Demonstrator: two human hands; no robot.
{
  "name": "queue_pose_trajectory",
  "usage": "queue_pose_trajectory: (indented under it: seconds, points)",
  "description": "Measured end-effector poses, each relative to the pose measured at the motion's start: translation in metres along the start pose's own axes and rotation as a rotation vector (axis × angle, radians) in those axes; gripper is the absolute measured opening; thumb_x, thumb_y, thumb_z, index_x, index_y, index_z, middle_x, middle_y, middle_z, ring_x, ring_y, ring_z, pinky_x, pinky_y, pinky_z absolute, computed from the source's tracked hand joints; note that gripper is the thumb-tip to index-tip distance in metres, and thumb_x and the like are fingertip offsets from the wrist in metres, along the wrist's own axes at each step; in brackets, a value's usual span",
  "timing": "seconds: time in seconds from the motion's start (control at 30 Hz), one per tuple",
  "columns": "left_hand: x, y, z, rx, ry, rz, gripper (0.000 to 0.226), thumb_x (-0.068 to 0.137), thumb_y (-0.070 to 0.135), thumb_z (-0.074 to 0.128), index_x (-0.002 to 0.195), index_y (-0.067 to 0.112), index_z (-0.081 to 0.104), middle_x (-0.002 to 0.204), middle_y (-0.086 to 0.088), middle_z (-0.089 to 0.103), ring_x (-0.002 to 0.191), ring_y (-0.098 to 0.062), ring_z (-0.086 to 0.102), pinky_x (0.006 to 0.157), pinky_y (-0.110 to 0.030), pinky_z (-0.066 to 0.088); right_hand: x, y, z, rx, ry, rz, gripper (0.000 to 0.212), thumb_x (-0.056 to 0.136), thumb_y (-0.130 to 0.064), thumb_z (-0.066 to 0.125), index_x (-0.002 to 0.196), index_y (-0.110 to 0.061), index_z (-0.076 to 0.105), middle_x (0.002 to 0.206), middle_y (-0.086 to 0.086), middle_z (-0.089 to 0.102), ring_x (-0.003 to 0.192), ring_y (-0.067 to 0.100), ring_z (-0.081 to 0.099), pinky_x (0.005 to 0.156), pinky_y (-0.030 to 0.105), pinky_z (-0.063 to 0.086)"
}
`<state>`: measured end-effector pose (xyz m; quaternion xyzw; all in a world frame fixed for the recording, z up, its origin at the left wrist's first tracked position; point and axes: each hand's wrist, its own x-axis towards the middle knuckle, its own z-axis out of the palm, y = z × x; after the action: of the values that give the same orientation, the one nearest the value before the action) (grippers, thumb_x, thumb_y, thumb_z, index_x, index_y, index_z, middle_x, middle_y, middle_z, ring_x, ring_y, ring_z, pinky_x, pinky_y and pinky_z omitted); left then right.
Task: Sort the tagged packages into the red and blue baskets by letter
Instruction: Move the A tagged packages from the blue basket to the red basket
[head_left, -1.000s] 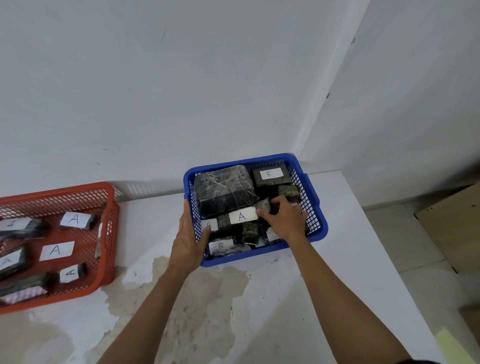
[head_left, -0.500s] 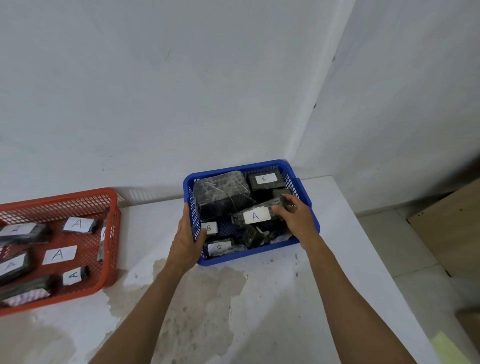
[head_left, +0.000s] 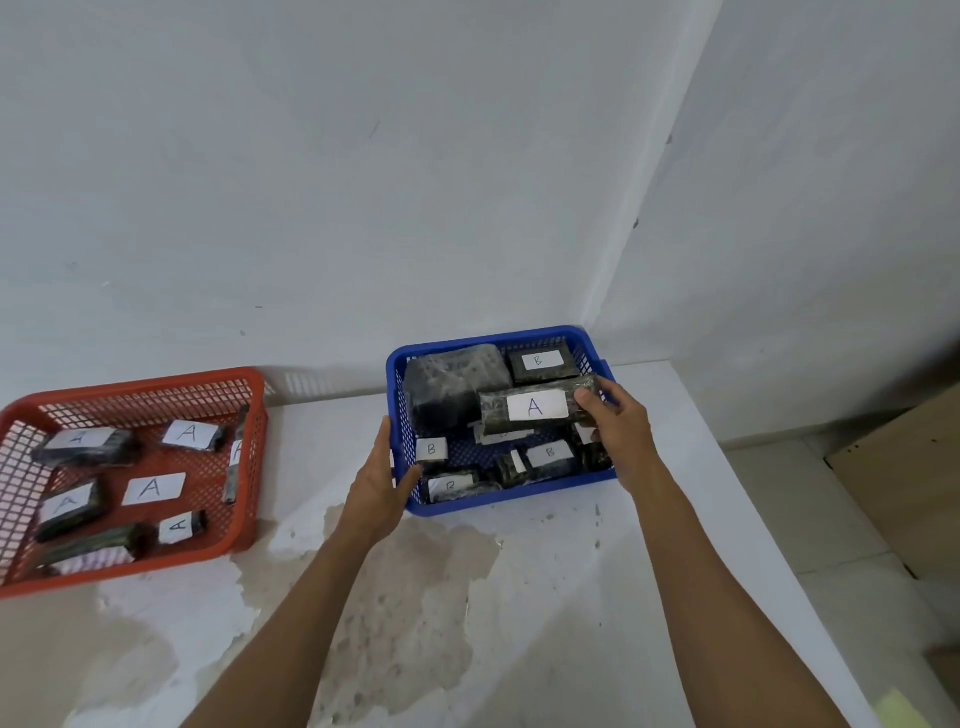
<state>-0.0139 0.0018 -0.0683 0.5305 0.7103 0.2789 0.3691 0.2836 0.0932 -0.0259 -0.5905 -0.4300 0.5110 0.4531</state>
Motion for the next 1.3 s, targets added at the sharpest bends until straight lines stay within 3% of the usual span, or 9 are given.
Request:
queue_pose_trajectory:
  seconds: [0.13,0.33,0.43,0.53,0.77,0.87,1.07,1.17,1.3]
  points:
    - [-0.005,-0.001,-0.002,-0.012,0.006,0.027,0.074,0.097,0.026,0.053,0.154,0.028,0.006,0.145,-0.003,0.046,0.108,-0.022,0.061,0.084,-0.044,0.057,-0.009,0.005,0.009,-0.018,-0.029,0.049,0.033,0.090,-0.028,0.071,0.122,-0.023,0.063,0.107,0.005,0.072,0.094,0.017,0.070,0.059,0.019,0.055]
    - [-0.019,-0.006,-0.027,-0.025,0.041,0.063,0.057,0.099,0.027,0.050,0.150,0.023,0.026,0.145,0.005,0.046,0.109,-0.015,0.063,0.085,-0.031,0.053,-0.020,0.006,0.044,-0.094,-0.079,0.042,0.033,0.090,-0.028,0.071,0.121,-0.020,0.064,0.097,-0.001,0.074,0.078,0.009,0.070,0.053,0.015,0.049]
    - [-0.031,-0.014,-0.054,-0.031,0.110,0.070,0.039,0.099,0.028,0.049,0.138,0.026,0.045,0.133,0.005,0.058,0.102,-0.011,0.063,0.074,-0.019,0.052,-0.026,0.002,0.072,-0.112,-0.153,0.059,0.033,0.091,-0.031,0.070,0.121,-0.022,0.062,0.100,-0.003,0.072,0.079,0.009,0.070,0.058,0.020,0.050]
    - [-0.049,-0.029,-0.091,-0.061,0.186,0.073,0.026,0.099,0.030,0.048,0.124,0.027,0.056,0.114,0.005,0.068,0.096,-0.009,0.065,0.083,-0.029,0.055,-0.040,-0.002,0.109,-0.105,-0.224,0.066,0.024,0.090,-0.032,0.070,0.112,-0.024,0.063,0.101,-0.003,0.072,0.069,0.005,0.070,0.054,0.017,0.049]
    - [-0.085,-0.091,-0.188,0.035,0.342,0.039,0.022,0.099,0.025,0.049,0.116,0.022,0.063,0.104,0.005,0.066,0.091,-0.010,0.062,0.074,-0.023,0.051,-0.083,-0.007,0.215,-0.122,-0.316,0.050,0.024,0.091,-0.028,0.069,0.114,-0.024,0.061,0.098,-0.002,0.070,0.078,0.010,0.069,0.054,0.018,0.049]
    - [-0.094,-0.128,-0.230,0.056,0.354,0.019,0.023,0.099,0.026,0.048,0.117,0.023,0.061,0.104,0.002,0.068,0.092,-0.014,0.063,0.077,-0.028,0.055,-0.105,-0.003,0.266,-0.131,-0.291,0.062,0.024,0.090,-0.029,0.070,0.111,-0.025,0.061,0.092,-0.003,0.072,0.072,0.010,0.069,0.059,0.025,0.048]
    - [-0.099,-0.196,-0.300,0.083,0.402,0.018,0.022,0.098,0.026,0.050,0.117,0.022,0.061,0.108,0.000,0.067,0.086,-0.010,0.066,0.063,-0.018,0.056,-0.145,0.006,0.355,-0.184,-0.237,0.051,0.028,0.087,-0.032,0.072,0.113,-0.024,0.063,0.090,-0.001,0.074,0.070,0.006,0.071,0.057,0.022,0.048]
    - [-0.096,-0.223,-0.329,0.131,0.464,-0.023,0.022,0.097,0.024,0.053,0.117,0.024,0.062,0.115,-0.001,0.065,0.096,-0.016,0.063,0.079,-0.037,0.058,-0.155,0.009,0.391,-0.188,-0.208,0.053,0.032,0.087,-0.032,0.073,0.115,-0.022,0.062,0.095,0.002,0.073,0.080,0.012,0.072,0.061,0.024,0.055]
    - [-0.082,-0.254,-0.352,0.264,0.485,0.034,0.028,0.094,0.026,0.059,0.121,0.022,0.061,0.129,-0.004,0.060,0.123,-0.024,0.049,0.107,-0.047,0.033,-0.156,0.012,0.423,-0.248,-0.164,0.067,0.037,0.087,-0.037,0.072,0.119,-0.023,0.059,0.107,0.001,0.069,0.093,0.018,0.069,0.081,0.040,0.058]
